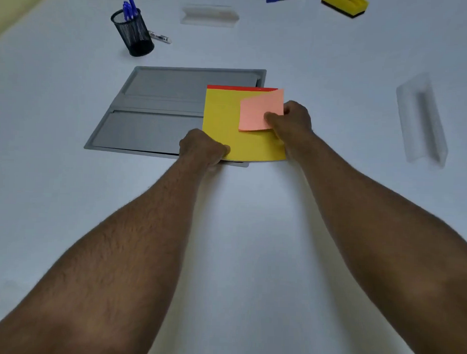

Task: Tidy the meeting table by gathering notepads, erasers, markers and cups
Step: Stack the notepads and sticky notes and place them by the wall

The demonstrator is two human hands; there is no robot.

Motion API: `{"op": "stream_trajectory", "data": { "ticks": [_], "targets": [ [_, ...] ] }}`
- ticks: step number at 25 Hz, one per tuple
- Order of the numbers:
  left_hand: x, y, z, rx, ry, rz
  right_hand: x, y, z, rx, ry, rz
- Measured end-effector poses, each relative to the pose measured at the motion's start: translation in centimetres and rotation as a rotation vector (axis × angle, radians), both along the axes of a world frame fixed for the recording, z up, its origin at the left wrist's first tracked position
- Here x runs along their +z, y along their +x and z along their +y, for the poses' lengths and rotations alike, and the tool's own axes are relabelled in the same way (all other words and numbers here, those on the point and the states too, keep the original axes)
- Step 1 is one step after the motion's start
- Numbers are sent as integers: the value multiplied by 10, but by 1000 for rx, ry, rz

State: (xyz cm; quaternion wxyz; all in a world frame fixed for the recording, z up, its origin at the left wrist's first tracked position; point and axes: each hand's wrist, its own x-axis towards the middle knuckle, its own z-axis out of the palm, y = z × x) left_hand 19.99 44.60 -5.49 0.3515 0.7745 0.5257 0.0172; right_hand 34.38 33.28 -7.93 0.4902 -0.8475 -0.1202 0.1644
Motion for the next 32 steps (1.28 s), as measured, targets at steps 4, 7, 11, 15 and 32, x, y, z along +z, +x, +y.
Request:
{"op": "stream_trajectory", "data": {
  "ticks": [4,7,11,15,32],
  "targets": [
    [15,-60,-44,93,-436,-456,24,-57,-86,-233,456,419],
    [26,-132,-90,137,-653,-615,37,-120,-154,-341,547,528],
    [51,-229,-146,166,-809,-637,61,-214,-198,-250,514,620],
    [91,-330,-179,199,-846,-654,99,-303,-220,-176,491,640],
    [321,-807,-252,397,-125,-1184,366,-731,-162,537,651,262]
  ]
}}
